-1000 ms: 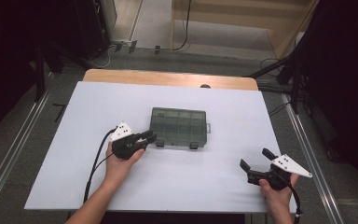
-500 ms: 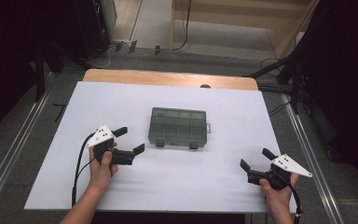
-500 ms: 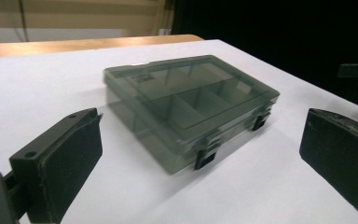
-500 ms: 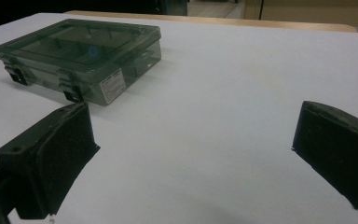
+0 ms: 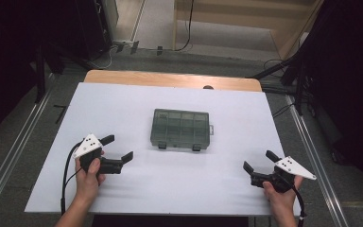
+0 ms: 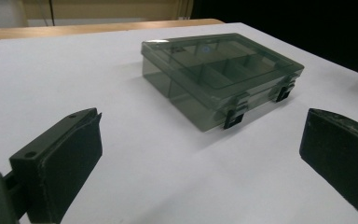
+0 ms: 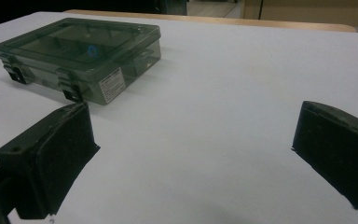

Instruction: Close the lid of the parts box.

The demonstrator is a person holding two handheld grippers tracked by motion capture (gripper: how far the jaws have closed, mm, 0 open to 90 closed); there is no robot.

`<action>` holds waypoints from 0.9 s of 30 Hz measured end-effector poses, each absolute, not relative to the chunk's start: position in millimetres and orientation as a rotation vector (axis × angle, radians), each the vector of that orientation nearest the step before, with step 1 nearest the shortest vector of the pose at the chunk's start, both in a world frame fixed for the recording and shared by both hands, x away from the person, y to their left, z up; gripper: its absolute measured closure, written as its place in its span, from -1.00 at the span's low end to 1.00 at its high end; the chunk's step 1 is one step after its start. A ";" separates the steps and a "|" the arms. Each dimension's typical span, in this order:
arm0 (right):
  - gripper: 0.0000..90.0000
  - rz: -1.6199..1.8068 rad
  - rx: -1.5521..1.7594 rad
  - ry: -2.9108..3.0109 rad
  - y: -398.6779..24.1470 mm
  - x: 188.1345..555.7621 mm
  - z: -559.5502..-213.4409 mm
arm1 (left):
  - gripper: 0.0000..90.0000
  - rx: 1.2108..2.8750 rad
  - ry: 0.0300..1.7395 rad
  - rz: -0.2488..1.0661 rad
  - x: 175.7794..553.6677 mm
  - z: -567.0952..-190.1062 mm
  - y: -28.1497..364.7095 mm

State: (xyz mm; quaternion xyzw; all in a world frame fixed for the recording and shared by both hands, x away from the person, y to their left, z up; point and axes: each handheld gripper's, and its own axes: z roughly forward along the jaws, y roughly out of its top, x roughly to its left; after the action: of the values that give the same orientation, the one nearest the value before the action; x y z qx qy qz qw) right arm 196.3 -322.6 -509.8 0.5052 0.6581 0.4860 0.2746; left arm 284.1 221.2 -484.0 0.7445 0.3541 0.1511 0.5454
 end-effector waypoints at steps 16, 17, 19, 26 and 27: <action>-1.00 1.294 1.371 1.750 -323.6 193.0 -509.9 | -1.00 1.753 0.906 0.454 262.8 -482.4 277.2; -1.00 1.295 1.375 1.748 -323.8 192.7 -509.9 | -1.00 1.758 0.908 0.464 261.4 -482.6 279.3; -1.00 1.292 1.377 1.746 -324.6 192.4 -510.1 | -1.00 1.768 0.909 0.471 258.8 -483.0 283.5; -1.00 1.290 1.383 1.748 -326.7 188.9 -510.3 | -1.00 1.797 0.915 0.499 251.6 -483.2 296.5; -1.00 1.290 1.383 1.749 -327.4 187.8 -510.4 | -1.00 1.805 0.913 0.502 250.9 -483.3 298.9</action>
State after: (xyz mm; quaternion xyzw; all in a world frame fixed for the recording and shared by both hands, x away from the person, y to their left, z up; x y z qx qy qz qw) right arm 187.8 -327.4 -510.4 0.5156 0.6519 0.4808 0.2791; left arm 250.9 298.9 -483.3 0.7477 0.3781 0.2080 0.5047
